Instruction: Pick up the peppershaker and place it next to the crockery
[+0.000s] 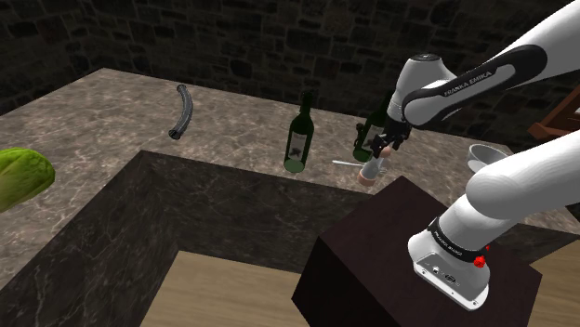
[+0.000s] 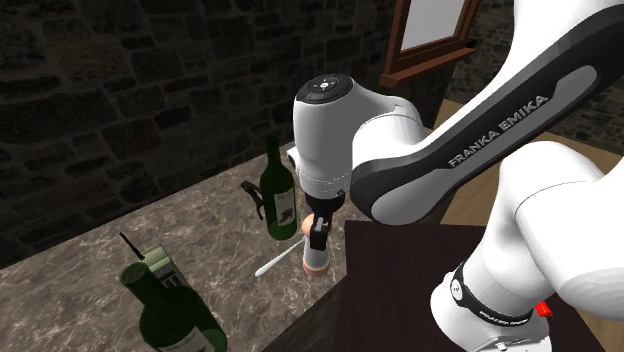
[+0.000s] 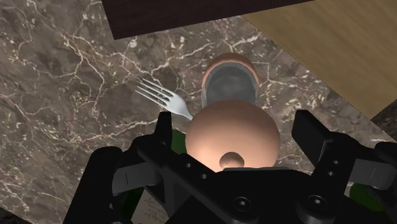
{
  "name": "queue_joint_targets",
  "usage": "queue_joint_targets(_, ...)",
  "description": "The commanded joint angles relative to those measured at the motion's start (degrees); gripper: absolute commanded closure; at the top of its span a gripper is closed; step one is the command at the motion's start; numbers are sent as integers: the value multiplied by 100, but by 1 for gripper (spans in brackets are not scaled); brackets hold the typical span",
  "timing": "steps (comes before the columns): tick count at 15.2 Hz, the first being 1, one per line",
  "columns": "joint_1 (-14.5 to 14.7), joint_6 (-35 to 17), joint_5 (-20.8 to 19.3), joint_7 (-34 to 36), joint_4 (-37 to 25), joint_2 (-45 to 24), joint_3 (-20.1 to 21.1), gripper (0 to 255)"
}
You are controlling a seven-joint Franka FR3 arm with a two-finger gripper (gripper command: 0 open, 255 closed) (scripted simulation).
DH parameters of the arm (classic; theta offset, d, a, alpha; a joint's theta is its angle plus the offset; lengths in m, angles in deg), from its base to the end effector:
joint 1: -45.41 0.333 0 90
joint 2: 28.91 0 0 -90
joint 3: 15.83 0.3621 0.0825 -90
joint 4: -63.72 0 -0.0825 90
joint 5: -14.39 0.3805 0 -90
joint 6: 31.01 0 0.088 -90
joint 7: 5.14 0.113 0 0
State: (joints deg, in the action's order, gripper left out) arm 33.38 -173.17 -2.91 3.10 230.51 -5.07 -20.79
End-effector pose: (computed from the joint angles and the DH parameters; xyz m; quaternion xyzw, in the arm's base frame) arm 0.2978 -0.0884 0.3289 0.9926 -0.0959 -0.0108 0.0735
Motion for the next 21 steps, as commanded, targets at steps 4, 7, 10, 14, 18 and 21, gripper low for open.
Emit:
queue_joint_targets(4, -7, -54, -13, 12, 8, -43, 1, 0)
queue_joint_targets(7, -7, -52, -13, 12, 8, -41, 1, 255)
queue_joint_targets(10, -8, -51, -13, 10, 8, -41, -1, 255)
queue_joint_targets(14, -8, -53, -14, 11, 10, -40, 0, 255)
queue_joint_targets(18, 26, 179, 48, -45, -37, 146, -5, 255)
queue_joint_targets(21, 67, 521, 127, -121, -120, 409, -9, 255)
